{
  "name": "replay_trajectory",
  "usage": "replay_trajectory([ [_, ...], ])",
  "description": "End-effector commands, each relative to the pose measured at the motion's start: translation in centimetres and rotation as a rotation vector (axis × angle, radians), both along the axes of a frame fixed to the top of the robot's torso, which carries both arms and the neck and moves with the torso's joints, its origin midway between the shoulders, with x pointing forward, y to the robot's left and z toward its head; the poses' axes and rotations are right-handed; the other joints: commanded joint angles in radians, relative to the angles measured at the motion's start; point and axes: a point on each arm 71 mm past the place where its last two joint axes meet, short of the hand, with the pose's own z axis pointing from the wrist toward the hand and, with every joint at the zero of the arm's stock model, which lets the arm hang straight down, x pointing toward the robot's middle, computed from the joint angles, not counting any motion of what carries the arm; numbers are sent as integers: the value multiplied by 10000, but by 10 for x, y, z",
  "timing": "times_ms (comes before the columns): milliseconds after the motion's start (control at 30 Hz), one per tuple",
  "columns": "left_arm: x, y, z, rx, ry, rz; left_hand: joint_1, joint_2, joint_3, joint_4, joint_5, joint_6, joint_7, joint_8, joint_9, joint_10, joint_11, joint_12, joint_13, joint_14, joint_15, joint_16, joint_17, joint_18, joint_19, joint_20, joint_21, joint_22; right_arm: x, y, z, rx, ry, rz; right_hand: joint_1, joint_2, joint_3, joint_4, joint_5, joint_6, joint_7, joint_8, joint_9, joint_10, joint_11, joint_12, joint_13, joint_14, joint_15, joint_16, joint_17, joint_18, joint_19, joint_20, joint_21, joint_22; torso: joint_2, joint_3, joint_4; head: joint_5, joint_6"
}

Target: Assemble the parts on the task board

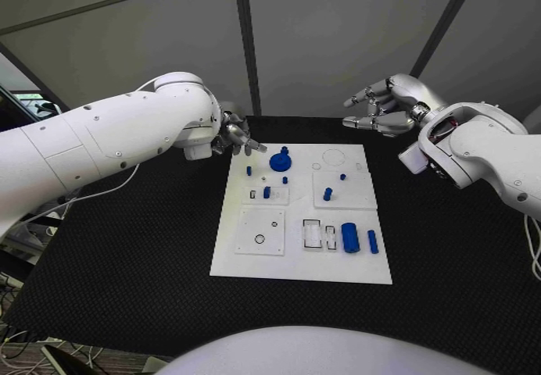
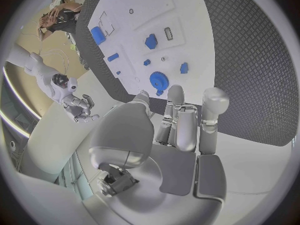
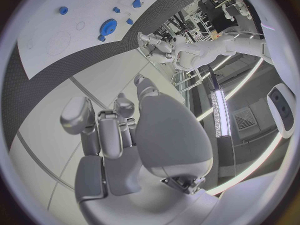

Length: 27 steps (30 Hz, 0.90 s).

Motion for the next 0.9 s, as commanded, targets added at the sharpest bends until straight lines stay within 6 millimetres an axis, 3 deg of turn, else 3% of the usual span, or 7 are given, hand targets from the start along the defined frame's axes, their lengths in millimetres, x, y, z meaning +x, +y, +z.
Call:
replay_trajectory([
  [33, -9, -8, -9, 239, 618, -662, 124, 31, -68, -20, 38, 119, 4, -38, -50, 131, 3, 76, -16, 332, -30, 189, 577, -148, 181, -19, 234, 209, 0, 1, 1, -27, 4, 72, -57, 60, 5, 34, 32, 40, -22, 65, -16, -44, 8, -32, 15, 471, -90, -56, 318, 196, -63, 10, -63, 3, 7, -8, 3, -23, 17],
  [400, -17, -22, -30, 766, 1079, -1210, 216, 95, -148, 12, 30, 433, -102, -111, -192, 850, -101, 813, 726, 652, -124, 759, 1309, -333, 754, -111, 1071, 977, 1, 2, 0, -30, 24, 89, -57, 60, 5, 34, 32, 40, -22, 65, -16, -44, 8, -32, 15, 471, -90, -56, 318, 196, -63, 10, -63, 3, 12, -5, -9, -21, 13],
  [900, -15, -41, -35, 1031, 1227, -1535, 151, 167, -188, 44, 22, 579, -147, -114, -221, 1016, -142, 988, 900, 718, -158, 887, 1481, -375, 876, -145, 1261, 1162, 1, 4, 0, -24, 42, 132, -36, 78, 23, 30, 61, 38, -24, 70, -16, -38, 4, -27, 15, 474, -93, -55, 322, 196, -57, 8, -64, 4, 7, 4, -9, -31, -22],
])
